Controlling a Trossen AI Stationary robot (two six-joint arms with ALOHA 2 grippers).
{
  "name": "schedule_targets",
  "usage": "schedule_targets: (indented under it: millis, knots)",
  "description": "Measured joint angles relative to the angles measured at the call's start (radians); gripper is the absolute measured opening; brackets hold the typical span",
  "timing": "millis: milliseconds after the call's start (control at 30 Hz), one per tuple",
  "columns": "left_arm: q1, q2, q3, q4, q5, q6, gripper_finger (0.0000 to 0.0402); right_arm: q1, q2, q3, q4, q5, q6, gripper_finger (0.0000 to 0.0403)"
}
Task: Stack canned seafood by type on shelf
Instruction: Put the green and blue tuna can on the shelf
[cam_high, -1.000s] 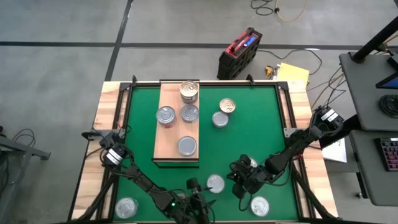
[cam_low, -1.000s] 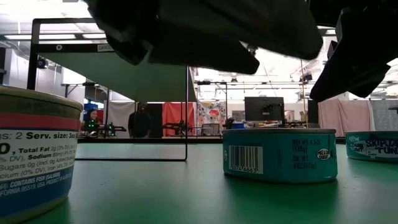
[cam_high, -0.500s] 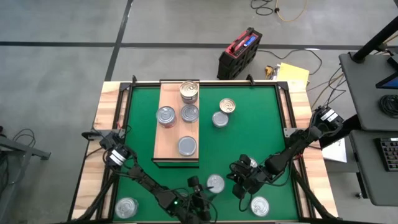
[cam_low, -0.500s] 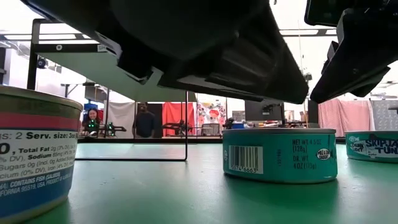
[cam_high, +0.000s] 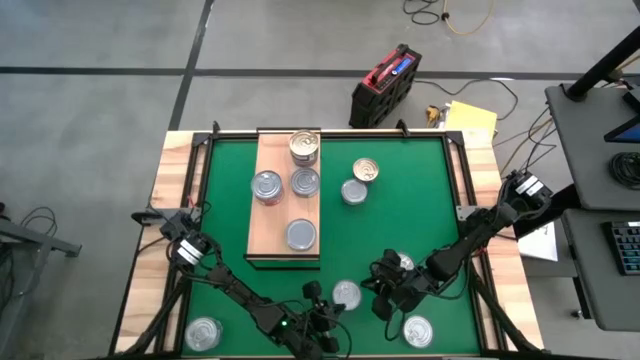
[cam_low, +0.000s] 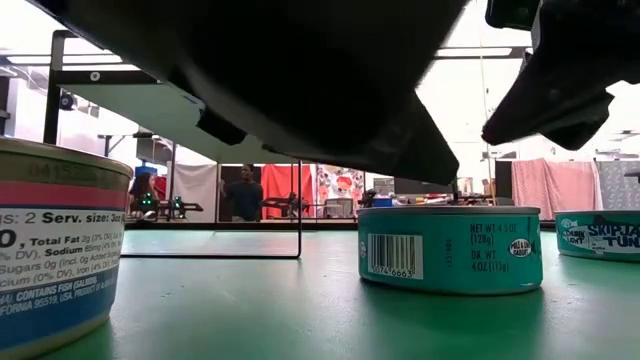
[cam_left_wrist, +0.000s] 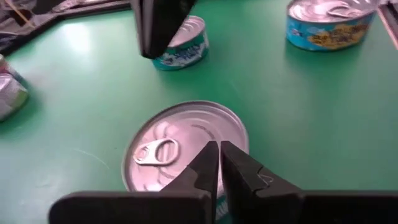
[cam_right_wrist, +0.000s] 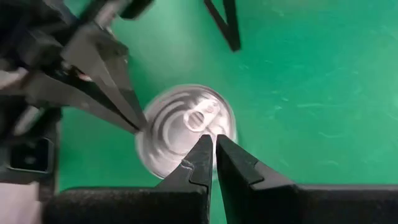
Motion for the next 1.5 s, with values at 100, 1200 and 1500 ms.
schedule_targets:
  millis: [100,1200,1500]
  knots:
    - [-0.001,0.0,0.0,-0.005,0.007,-0.005,0.0001,0.0,0.014,0.0,0.028,0.0,0.0,0.0013]
    - [-0.014,0.018,0.001,-0.06,0.033,-0.106,0.0,-0.009,0.098,0.0,0.073,-0.043,0.079,0.0115]
    - [-0.021,0.021,0.002,-0.062,0.052,-0.104,0.0,-0.016,0.097,0.0,0.08,-0.036,0.094,0.0241]
